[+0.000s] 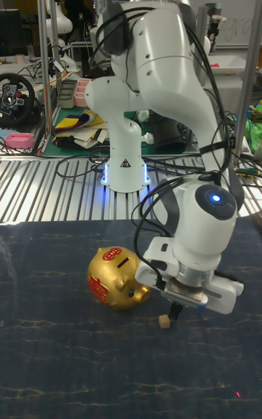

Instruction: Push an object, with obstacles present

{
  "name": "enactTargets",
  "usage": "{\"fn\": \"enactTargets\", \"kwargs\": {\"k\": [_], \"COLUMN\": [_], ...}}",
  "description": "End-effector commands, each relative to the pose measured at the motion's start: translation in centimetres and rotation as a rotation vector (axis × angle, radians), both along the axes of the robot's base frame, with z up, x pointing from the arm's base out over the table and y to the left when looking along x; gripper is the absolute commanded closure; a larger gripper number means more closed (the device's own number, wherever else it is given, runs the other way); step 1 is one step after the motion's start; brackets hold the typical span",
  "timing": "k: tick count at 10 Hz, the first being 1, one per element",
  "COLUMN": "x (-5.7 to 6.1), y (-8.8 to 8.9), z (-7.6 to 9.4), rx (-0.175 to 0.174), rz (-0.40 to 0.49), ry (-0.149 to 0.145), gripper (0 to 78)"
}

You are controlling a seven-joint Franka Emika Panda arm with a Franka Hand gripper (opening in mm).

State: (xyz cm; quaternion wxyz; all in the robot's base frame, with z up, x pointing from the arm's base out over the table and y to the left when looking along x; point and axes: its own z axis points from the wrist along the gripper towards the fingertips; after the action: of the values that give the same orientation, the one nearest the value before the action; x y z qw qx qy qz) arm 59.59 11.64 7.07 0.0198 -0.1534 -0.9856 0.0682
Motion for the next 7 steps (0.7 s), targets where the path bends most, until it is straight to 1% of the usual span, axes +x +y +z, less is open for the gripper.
{"fn": "enactTargets", "kwargs": {"k": [1, 4, 5, 7], "x": [0.04, -0.3, -0.28, -0.05], "y": [-0.25, -0.42, -0.54, -0.92], "z": [-0.18, -0.54, -0.62, -0.67], "rx": [-0.018, -0.033, -0.046, -0.048], "rz": [0.001, 0.006, 0.011, 0.015], "ry": [-0.009, -0.014, -0.015, -0.016], "gripper": [77.6, 77.6, 77.6, 77.6]}}
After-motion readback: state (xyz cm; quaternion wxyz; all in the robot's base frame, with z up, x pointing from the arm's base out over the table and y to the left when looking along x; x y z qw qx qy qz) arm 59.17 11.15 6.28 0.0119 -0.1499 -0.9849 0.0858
